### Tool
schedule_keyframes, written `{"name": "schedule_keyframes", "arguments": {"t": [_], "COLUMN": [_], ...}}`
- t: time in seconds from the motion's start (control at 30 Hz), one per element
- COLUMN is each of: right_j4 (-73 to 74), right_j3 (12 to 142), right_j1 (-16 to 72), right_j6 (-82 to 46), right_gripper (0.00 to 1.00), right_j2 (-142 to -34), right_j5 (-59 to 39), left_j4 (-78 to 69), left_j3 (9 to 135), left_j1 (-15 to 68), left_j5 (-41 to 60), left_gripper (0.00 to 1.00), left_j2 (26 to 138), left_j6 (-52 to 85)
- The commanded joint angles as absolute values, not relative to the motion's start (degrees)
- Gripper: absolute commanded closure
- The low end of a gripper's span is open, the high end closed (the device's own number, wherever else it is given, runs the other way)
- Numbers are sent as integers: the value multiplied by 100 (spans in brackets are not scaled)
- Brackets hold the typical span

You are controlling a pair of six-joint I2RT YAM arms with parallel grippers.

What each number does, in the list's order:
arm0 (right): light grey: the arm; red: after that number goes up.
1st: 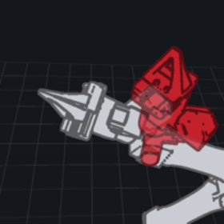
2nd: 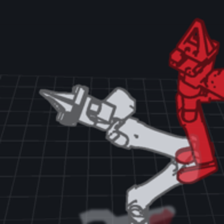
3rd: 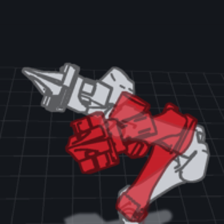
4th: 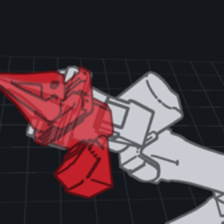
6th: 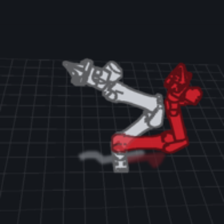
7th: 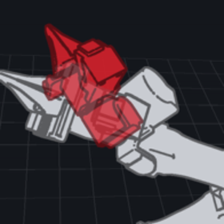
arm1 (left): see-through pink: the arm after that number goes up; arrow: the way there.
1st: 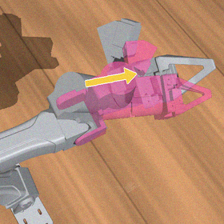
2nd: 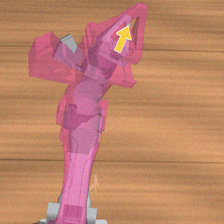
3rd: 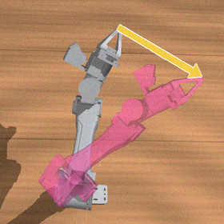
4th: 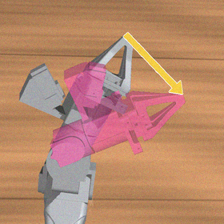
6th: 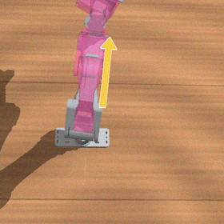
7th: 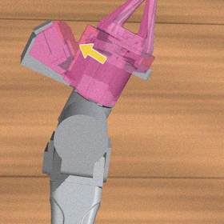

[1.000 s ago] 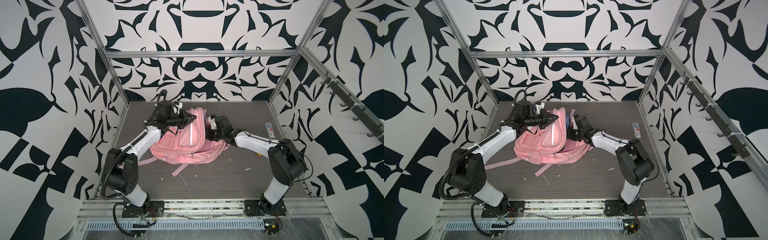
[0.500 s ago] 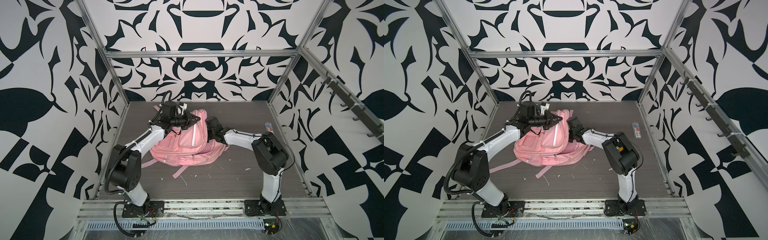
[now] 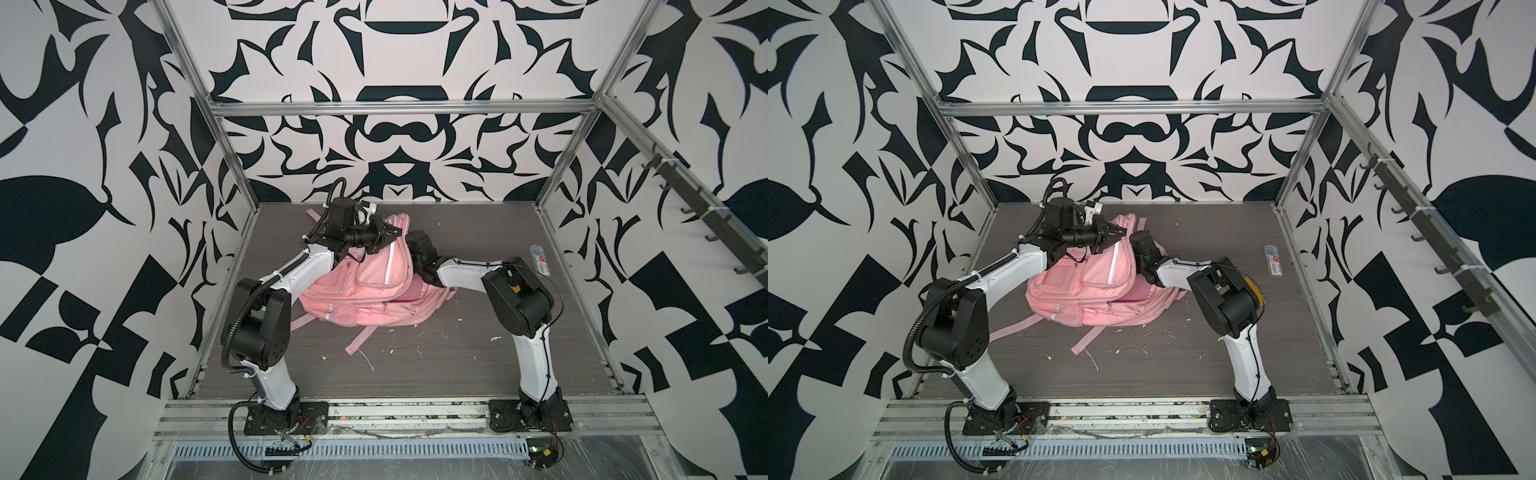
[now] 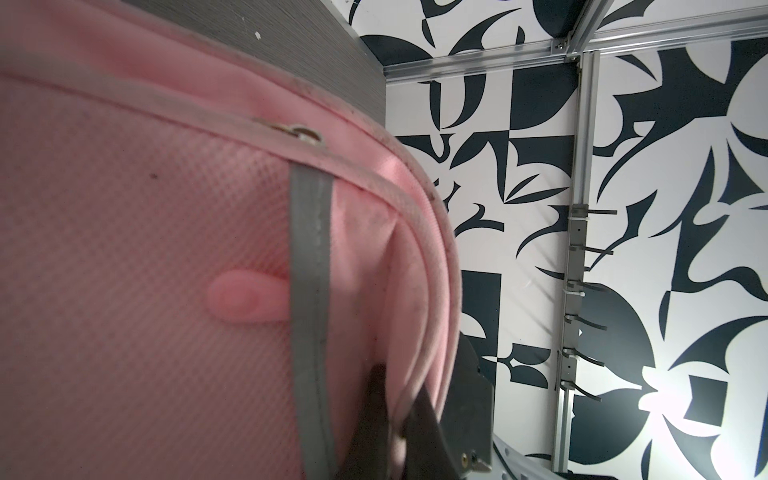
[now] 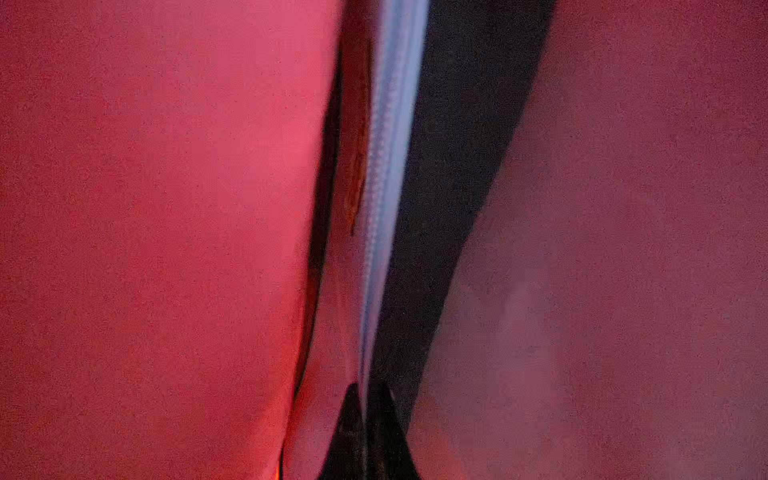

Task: Pack the student bag
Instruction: 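Lower the pencil case into the backpack with the right gripper while left holds it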

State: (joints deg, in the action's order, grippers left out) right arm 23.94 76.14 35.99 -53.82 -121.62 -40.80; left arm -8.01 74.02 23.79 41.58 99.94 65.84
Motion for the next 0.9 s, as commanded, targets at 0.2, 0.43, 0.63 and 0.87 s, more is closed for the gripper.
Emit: {"name": "schedule_keyframes", "arguments": {"t": [0.2,0.43,0.63,0.87], "right_j4": [4189,2908,2903,2665], "right_j3": [7928,8288,8361,8158], "right_j1": [4054,4219,4228,4132], "right_j6": [-6304,-5405,-5441,-5201], "right_gripper": [100,100,100,85], "right_j2": [-12700,-12715,-12777,-12369], "right_j5": [-5044,-5207,-5369,-5154], "left_j4": [-2378,-2317,-2296,-2115], "left_j3": [7815,7800,7772,7564], "left_j1": [2948,3005,2997,2908], "left_j5": [4782,4804,4842,4746], "left_gripper": [100,100,100,100], "left_j2": [10063,10072,10061,9973], "left_j6": [7006,6969,6950,6857]}}
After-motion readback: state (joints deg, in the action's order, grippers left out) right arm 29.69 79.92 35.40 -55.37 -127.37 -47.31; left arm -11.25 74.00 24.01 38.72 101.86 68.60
